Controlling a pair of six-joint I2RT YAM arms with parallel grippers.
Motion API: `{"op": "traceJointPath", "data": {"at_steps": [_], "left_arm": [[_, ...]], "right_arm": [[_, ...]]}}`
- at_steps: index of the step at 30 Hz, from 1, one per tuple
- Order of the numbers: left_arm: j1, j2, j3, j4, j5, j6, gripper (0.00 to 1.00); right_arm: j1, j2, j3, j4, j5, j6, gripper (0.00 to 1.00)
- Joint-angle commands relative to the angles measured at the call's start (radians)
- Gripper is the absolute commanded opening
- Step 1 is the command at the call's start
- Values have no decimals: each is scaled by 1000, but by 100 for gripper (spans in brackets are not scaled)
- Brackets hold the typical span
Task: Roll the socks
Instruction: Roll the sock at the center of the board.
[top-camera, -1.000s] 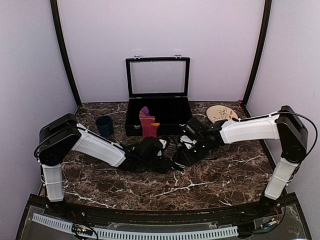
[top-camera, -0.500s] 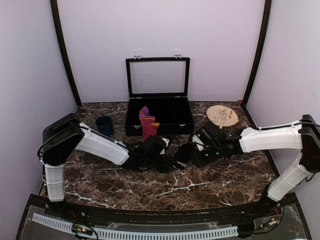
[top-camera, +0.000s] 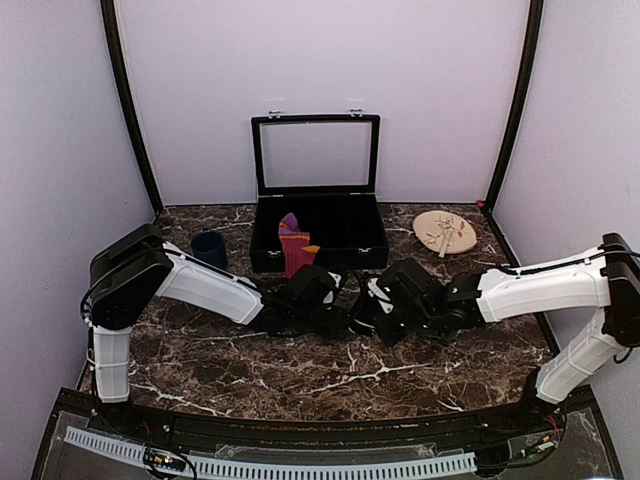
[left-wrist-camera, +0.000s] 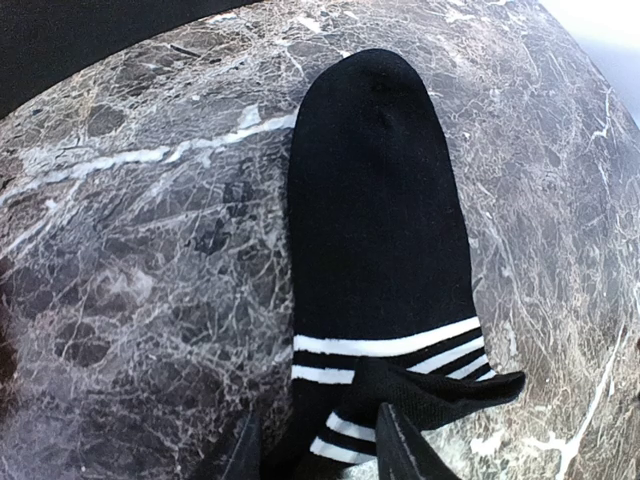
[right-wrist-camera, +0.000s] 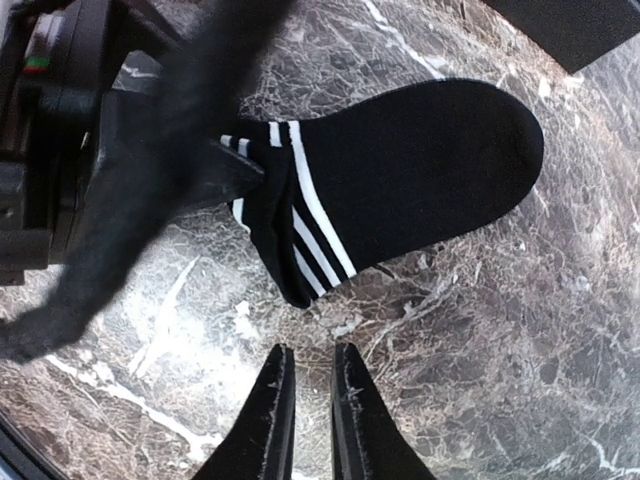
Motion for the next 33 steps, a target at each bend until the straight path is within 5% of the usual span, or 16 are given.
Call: {"op": "traceJointPath", "data": {"at_steps": [1, 11, 17, 33], "left_arm": [[16, 52, 7, -124, 45, -10, 39], [41, 66, 29, -161, 132, -12, 24], [45, 70, 46, -206, 171, -4, 16], [51, 76, 76, -250, 188, 22, 15]], "right_arm": [[29, 1, -20, 77, 58, -50, 15], [59, 34, -30, 116, 90, -116, 37], [70, 75, -3, 120, 83, -161, 37], [72, 193, 68, 113, 112, -280, 43]]}}
